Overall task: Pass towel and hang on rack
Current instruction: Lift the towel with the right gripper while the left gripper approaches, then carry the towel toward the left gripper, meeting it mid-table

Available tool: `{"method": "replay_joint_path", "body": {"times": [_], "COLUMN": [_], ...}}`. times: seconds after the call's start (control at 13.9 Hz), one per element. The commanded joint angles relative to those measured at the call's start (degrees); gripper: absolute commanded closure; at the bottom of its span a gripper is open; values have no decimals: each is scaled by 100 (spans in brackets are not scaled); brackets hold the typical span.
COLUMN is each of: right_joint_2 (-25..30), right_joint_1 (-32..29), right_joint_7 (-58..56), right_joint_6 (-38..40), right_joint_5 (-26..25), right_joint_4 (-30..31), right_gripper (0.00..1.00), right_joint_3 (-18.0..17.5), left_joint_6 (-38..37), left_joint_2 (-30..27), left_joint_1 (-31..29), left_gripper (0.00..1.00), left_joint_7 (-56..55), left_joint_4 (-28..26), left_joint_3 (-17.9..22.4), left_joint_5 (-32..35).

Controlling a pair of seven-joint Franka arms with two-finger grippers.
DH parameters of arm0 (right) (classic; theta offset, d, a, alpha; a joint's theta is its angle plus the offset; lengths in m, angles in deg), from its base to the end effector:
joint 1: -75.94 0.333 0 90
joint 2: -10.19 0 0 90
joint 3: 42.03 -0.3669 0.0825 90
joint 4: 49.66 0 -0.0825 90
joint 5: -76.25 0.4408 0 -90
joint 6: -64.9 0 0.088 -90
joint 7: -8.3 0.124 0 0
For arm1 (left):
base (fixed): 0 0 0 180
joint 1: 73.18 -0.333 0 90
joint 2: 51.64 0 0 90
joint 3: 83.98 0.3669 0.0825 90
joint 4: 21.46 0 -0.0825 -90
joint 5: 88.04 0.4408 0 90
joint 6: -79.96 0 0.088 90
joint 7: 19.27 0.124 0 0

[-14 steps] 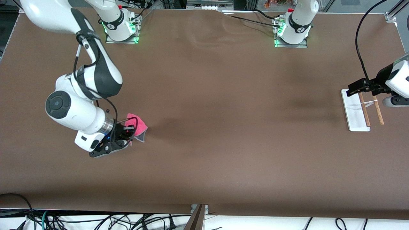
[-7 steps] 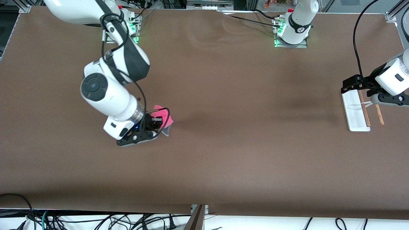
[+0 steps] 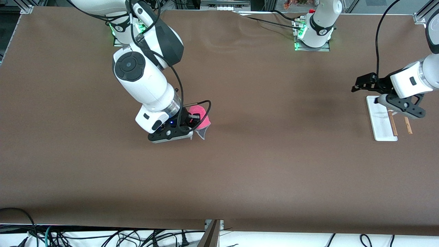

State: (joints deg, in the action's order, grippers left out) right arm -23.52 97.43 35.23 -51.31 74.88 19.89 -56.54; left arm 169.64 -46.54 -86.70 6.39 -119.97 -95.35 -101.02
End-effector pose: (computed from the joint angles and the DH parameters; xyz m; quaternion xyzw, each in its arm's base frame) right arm 0.7049 0.4419 0.4812 -0.9896 -0.0536 -0.0745 0.1106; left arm 0.6191 -0.0008 0.5307 0.9672 -0.1887 -0.0871 0.1462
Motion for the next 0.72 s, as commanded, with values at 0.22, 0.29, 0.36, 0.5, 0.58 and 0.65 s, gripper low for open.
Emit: {"method": "replay_joint_path", "body": {"times": [0.22, 0.29, 0.36, 0.5, 0.58, 0.65], "right_joint_2": [-57, -57, -57, -57, -57, -57], "right_joint_1": [636, 715, 760, 874, 961, 1014], "right_joint_7": [1225, 1271, 1271, 1271, 1280, 1280], "right_joint_6": [-638, -656, -665, -735, -805, -832], "right_joint_5": [41, 41, 41, 49, 58, 58], "right_joint_4": [-275, -284, -292, -301, -301, -301], "right_gripper": [99, 99, 99, 99, 99, 99], "right_joint_3": [27, 27, 27, 19, 19, 19], "left_joint_6": [-224, -189, -145, -127, -110, -109], "left_joint_2": [43, 78, 192, 455, 561, 658], "left_joint_1": [-37, -2, 33, 121, 139, 139], "left_gripper": [0, 0, 0, 0, 0, 0], "left_joint_7": [1468, 1512, 1512, 1347, 1128, 786], "left_joint_4": [-844, -1037, -1135, -1180, -1180, -1171], "left_joint_3": [-6, -14, -23, -146, -233, -373], "left_joint_5": [-1539, -1837, -2153, -2629, -2788, -2946]}}
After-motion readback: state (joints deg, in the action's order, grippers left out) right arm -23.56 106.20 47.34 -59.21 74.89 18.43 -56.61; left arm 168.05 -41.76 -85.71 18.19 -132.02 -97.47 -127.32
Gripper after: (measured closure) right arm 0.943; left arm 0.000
